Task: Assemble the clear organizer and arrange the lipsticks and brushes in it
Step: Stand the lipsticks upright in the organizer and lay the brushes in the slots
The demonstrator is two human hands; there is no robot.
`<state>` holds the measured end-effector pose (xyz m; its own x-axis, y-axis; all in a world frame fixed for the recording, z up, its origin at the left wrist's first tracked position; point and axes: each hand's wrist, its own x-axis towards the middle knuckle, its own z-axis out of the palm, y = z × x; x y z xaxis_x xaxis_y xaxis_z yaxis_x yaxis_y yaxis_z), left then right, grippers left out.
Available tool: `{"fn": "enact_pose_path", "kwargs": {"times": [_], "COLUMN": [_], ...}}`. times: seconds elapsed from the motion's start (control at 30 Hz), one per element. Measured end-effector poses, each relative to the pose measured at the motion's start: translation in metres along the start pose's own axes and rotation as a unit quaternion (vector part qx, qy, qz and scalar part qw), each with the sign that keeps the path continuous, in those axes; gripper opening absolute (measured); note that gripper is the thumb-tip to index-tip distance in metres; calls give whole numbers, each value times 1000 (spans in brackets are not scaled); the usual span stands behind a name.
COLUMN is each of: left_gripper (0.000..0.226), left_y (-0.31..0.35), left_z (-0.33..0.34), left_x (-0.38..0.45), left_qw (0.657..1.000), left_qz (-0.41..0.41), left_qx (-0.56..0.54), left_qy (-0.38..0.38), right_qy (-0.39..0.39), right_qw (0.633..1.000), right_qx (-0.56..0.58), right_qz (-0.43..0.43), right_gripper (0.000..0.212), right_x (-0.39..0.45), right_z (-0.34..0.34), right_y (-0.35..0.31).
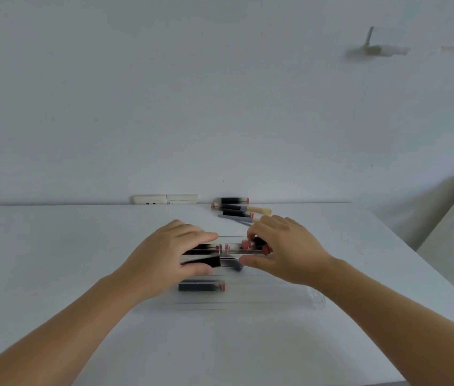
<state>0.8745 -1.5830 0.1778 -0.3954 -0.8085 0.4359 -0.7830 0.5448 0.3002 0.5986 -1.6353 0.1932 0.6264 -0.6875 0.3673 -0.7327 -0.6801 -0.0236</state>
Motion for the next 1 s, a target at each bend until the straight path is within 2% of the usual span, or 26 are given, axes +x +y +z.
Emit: {"fn": "enact_pose_path", "kwargs": {"times": [0.27, 0.5, 0.67, 0.77, 0.87, 1.0], "left_gripper": [56, 54, 54, 56, 60, 61], "left_y": [4, 3, 3, 3, 6, 8], "left_z": [0, 2, 4, 4, 4, 2], "left_x": [-2, -1, -3, -3, -3, -3], "left_qw": [1000, 999, 999, 999, 998, 997], "left_qz": [-2, 11, -18, -39, -51, -66], "left_qx": [6, 35, 27, 35, 48, 46], "left_qy": [16, 10, 12, 1, 2, 17], "right_qy": [-5, -16, 30, 64, 53, 31], "right_qw": [998, 995, 994, 986, 981, 983], "right_qx": [-31, -17, -22, -60, -82, -35], "right_qz": [58, 97, 101, 139, 165, 177], "right_gripper": [62, 61, 54, 50, 55, 61], "right_x": [-2, -7, -13, -16, -17, -21], "right_z": [-1, 6, 9, 12, 12, 10], "right_y": [-14, -25, -26, -27, -28, -27]}}
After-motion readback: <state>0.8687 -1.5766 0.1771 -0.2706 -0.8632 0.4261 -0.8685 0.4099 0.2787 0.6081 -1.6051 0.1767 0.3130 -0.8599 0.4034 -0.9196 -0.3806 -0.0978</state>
